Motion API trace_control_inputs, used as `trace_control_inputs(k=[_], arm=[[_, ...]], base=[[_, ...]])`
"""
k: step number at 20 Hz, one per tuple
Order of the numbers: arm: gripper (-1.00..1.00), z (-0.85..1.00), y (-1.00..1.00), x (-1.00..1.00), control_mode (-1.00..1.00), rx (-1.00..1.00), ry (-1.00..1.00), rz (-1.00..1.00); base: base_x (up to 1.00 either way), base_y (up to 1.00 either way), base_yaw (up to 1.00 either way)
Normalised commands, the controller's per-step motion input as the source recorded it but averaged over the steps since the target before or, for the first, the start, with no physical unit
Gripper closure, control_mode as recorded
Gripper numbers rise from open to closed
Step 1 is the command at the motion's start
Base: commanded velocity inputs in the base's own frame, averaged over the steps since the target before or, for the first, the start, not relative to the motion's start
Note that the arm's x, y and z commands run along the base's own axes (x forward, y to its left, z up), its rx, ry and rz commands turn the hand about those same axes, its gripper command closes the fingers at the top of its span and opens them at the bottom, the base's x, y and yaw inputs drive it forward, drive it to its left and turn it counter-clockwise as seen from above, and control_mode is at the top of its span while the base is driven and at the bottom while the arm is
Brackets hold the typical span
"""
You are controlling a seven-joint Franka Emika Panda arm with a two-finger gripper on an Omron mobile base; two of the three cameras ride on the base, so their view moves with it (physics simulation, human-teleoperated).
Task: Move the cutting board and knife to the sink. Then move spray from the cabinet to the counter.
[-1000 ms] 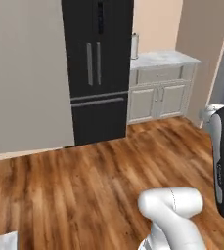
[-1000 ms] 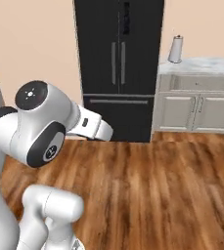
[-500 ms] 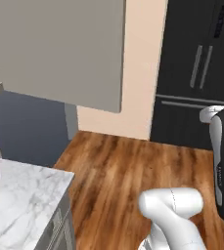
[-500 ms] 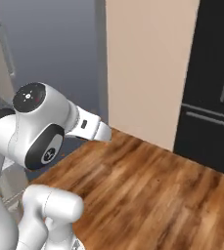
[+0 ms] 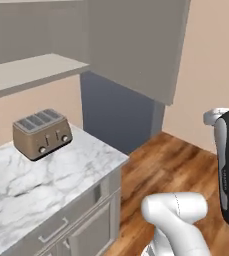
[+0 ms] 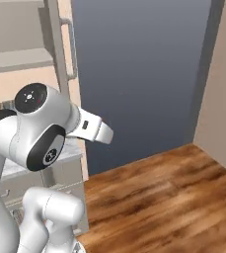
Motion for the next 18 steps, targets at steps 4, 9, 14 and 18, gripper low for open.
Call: trace_control_inputs(k=[4,9,14,18], arm=[[-1.00,0.00,0.00,0.00,1.00,0.00,0.00,0.00],[-1.00,0.00,0.00,0.00,1.00,0.00,0.00,0.00],[-1.00,0.00,0.00,0.00,1.00,0.00,0.00,0.00],[-1.00,0.00,0.00,0.00,1.00,0.00,0.00,0.00]], base=[[0.09,0.18,0.65],[0.17,0.18,0.52],[0.34,0.44,0.29],[0.22,0.61,0.15]])
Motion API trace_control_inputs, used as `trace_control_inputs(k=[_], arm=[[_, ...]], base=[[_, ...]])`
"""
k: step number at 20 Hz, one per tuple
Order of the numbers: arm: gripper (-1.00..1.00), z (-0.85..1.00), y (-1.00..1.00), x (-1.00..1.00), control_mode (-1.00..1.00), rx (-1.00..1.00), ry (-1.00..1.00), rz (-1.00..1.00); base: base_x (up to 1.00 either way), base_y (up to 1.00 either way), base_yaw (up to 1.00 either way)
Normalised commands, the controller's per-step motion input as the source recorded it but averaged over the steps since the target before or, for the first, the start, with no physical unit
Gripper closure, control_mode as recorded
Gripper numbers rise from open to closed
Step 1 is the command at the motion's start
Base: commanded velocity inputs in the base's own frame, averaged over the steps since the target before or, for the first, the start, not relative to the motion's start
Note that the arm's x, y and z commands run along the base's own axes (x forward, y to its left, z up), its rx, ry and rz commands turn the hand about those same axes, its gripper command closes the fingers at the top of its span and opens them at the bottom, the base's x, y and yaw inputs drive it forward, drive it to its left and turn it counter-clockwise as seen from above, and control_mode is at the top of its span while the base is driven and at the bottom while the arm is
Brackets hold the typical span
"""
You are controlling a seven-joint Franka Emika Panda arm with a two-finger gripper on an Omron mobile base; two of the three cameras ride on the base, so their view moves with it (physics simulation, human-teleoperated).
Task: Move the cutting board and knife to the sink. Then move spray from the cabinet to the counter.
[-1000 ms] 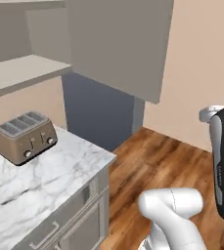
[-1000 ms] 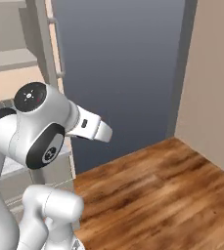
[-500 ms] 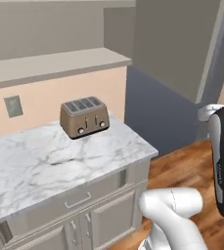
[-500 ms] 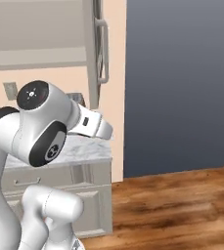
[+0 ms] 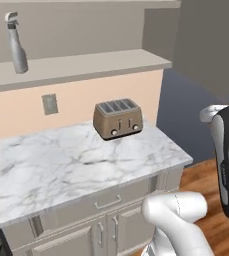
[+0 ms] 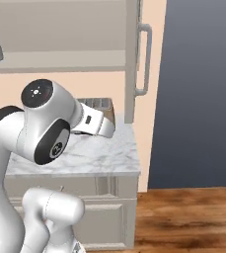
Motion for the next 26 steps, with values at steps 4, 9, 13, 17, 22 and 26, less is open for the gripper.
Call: trace_control_inputs(k=[4,9,13,17,22,26], arm=[[-1.00,0.00,0.00,0.00,1.00,0.00,0.00,0.00],[-1.00,0.00,0.00,0.00,1.00,0.00,0.00,0.00],[-1.00,0.00,0.00,0.00,1.00,0.00,0.00,0.00],[-1.00,0.00,0.00,0.00,1.00,0.00,0.00,0.00],[-1.00,0.00,0.00,0.00,1.00,0.00,0.00,0.00],[-1.00,0.00,0.00,0.00,1.00,0.00,0.00,0.00]], base=[[0.17,0.64,0.14],[0.02,0.16,0.31],[0.06,0.07,0.44],[0.18,0.23,0.32],[0.66,0.06,0.17],[1.00,0.28,0.00]])
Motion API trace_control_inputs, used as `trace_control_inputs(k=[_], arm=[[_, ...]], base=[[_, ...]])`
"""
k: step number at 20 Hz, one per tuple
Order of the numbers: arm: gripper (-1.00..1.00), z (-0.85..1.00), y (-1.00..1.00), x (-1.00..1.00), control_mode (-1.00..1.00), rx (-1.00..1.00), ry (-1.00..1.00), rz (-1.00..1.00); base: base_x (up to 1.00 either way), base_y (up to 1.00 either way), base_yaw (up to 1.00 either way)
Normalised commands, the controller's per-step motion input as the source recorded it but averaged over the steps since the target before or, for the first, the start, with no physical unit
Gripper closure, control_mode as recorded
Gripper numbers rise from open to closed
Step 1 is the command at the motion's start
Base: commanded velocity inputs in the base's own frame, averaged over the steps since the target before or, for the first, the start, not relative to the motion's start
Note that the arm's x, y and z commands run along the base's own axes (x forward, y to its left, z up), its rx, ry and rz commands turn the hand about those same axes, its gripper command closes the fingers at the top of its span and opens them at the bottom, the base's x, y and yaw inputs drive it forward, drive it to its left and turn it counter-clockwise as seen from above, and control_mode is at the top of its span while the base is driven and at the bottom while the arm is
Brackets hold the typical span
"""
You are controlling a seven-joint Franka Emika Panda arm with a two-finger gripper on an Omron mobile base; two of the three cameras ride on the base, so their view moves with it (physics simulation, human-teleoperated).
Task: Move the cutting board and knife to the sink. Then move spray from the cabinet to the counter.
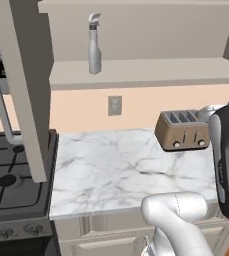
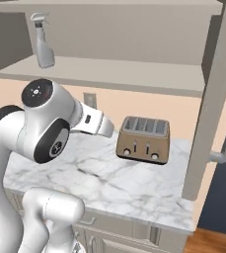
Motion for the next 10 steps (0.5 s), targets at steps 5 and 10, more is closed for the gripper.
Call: trace_control_inputs(k=[5,10], arm=[[-1.00,0.00,0.00,0.00,1.00,0.00,0.00,0.00],[-1.00,0.00,0.00,0.00,1.00,0.00,0.00,0.00]], base=[[0.84,0.67,0.00],[0.06,0.74,0.30]])
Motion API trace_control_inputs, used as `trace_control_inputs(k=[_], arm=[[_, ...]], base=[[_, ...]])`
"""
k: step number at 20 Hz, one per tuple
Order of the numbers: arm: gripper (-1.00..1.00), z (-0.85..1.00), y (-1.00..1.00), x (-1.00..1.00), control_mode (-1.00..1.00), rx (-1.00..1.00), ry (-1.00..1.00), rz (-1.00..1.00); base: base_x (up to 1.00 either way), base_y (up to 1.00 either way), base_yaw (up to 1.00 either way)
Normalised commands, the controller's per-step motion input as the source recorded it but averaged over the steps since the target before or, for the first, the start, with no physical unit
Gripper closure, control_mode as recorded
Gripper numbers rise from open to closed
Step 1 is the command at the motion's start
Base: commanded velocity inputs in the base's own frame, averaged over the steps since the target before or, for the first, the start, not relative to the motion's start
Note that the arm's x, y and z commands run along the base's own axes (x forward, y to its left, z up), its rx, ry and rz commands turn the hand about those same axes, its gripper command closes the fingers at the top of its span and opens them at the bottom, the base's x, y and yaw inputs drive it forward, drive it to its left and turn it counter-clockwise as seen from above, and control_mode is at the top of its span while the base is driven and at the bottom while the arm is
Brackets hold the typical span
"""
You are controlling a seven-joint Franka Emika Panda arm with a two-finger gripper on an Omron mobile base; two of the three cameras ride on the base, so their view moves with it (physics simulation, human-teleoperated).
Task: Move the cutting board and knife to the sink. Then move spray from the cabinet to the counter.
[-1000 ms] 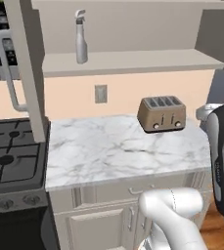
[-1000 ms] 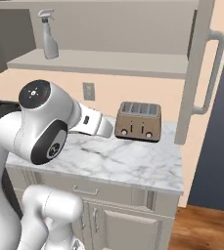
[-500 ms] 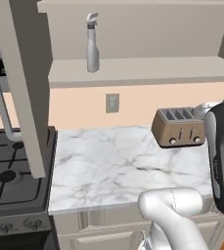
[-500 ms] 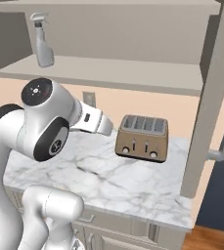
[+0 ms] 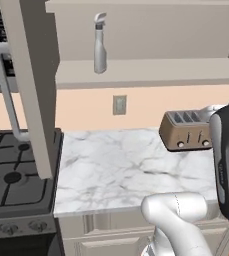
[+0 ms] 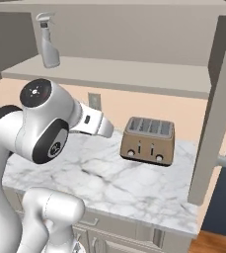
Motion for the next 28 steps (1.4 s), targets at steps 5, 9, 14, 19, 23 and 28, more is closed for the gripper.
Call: trace_control_inputs(k=[5,9,14,19,23,28], arm=[[-1.00,0.00,0.00,0.00,1.00,0.00,0.00,0.00],[-1.00,0.00,0.00,0.00,1.00,0.00,0.00,0.00],[-1.00,0.00,0.00,0.00,1.00,0.00,0.00,0.00],[-1.00,0.03,0.19,0.00,-1.00,-0.08,-0.20,0.24],[-1.00,0.17,0.44,0.00,-1.00,-0.15,-0.30,0.23],[-1.00,0.42,0.51,-0.10,-1.00,-0.15,-0.22,0.05]], base=[[0.00,0.55,0.37],[0.00,0.16,0.46],[0.02,0.16,0.42],[0.00,0.03,0.08],[0.00,0.00,0.00],[0.00,0.00,0.00]])
